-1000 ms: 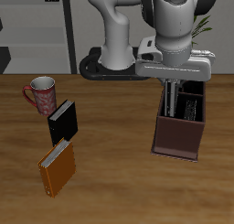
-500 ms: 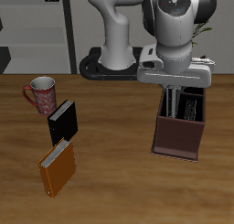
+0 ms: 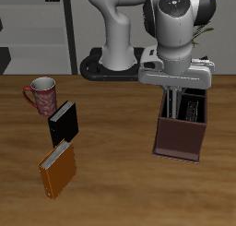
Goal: Place the left striped book into the left desk caddy's right compartment and place the right striped book into the left desk caddy's right compartment and place the orange book into the left desk caddy's left compartment
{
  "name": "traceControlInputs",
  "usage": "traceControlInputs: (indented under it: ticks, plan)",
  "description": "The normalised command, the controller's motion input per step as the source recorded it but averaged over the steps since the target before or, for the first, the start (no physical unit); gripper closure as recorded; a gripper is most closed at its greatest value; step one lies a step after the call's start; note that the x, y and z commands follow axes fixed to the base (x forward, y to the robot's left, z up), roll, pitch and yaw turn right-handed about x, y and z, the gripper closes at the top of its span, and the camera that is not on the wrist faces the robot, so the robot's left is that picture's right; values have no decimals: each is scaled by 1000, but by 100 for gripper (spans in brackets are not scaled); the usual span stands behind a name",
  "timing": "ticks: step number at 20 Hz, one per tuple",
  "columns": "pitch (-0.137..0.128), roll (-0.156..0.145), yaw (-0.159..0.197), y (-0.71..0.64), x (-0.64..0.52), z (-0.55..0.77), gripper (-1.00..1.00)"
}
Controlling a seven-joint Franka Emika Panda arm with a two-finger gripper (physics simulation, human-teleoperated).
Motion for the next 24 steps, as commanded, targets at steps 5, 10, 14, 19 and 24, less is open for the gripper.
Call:
traceControlInputs:
  ticks: [5,10,14,19,24]
  plan:
    - [-47,-25,24,1,-35,10,100]
    - [-13,-22,1,-68,62,26,100]
    - [1,3,2,48,38,-76,100]
    - [16,21,0,118,33,-140,100]
    - [1,3,7,34,-4,-124,100]
